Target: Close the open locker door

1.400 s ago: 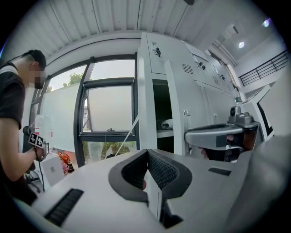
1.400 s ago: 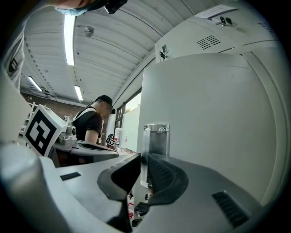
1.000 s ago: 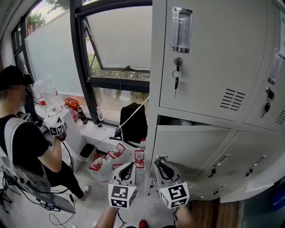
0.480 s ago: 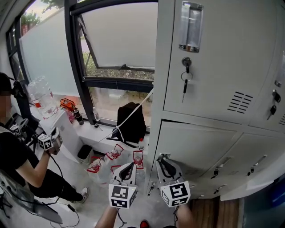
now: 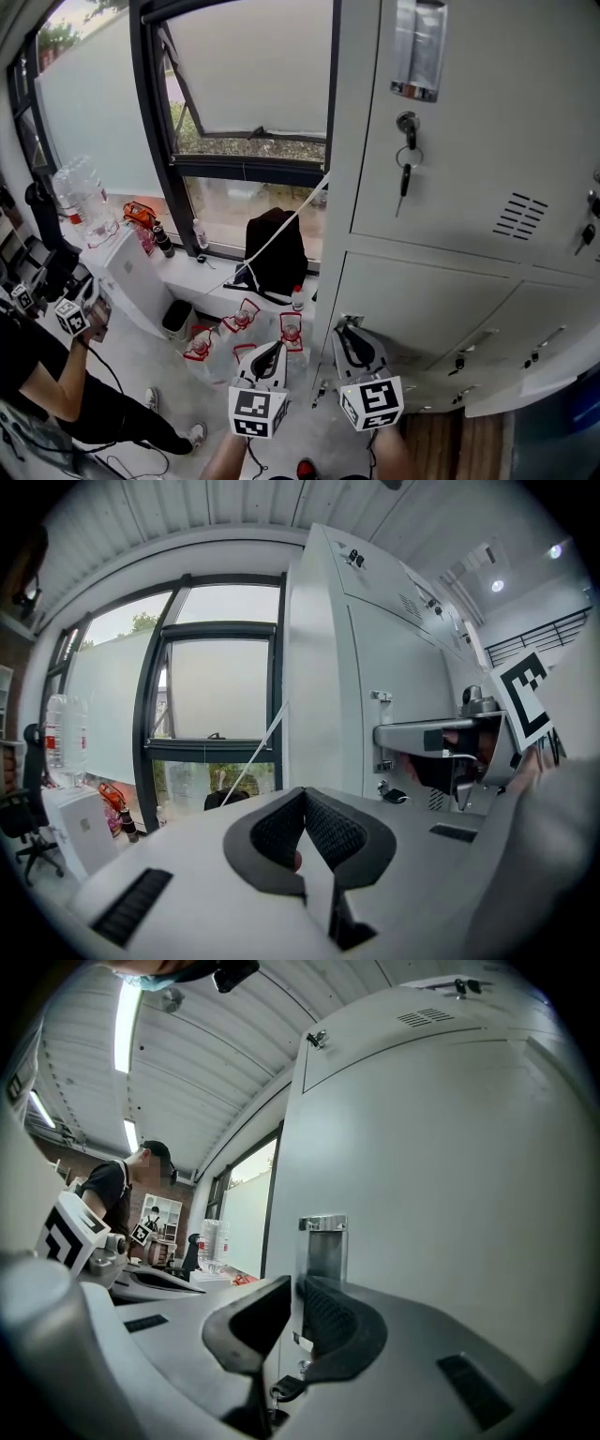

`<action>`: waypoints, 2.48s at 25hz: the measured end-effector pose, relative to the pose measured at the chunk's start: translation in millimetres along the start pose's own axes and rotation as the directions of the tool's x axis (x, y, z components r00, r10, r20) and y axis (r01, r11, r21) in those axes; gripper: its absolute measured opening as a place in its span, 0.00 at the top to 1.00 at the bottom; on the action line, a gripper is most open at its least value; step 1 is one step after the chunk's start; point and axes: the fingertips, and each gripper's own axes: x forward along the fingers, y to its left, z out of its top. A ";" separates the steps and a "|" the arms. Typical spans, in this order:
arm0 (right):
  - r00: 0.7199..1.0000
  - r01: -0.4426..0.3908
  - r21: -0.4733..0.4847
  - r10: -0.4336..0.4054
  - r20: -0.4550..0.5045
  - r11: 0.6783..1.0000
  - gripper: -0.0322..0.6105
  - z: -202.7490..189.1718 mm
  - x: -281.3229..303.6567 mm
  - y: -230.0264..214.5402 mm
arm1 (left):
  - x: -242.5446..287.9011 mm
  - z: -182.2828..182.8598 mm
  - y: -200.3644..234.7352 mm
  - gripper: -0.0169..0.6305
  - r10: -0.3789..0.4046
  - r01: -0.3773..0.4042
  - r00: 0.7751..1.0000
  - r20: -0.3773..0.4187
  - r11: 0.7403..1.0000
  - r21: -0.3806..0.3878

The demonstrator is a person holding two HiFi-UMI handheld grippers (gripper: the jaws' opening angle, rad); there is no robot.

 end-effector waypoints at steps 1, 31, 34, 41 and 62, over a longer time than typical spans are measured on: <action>1.000 0.001 0.002 -0.001 0.000 1.000 0.87 -0.1 0.6 -0.4 | 0.6 -0.7 -0.3 0.94 -0.001 0.001 1.000 -0.001 1.000 0.000; 0.994 0.106 0.000 -0.106 0.021 0.994 0.80 7.7 -66.9 -42.5 | -7.6 12.5 -51.5 0.94 -0.042 0.041 0.999 0.021 0.999 0.019; 0.990 0.142 -0.027 -0.141 0.021 0.990 0.82 8.1 -95.6 -60.2 | -10.7 19.7 -74.1 0.94 -0.068 0.067 0.997 0.036 0.997 0.031; 0.973 0.230 -0.042 -0.229 0.032 0.972 0.86 -2.1 -173.4 -100.8 | -18.2 25.4 -142.0 0.94 -0.148 0.145 0.988 0.050 0.987 0.068; 0.956 0.293 0.016 -0.293 -0.021 0.956 0.92 -48.6 -294.6 -128.6 | -46.2 -4.7 -263.6 0.94 -0.206 0.206 0.978 -0.011 0.975 0.084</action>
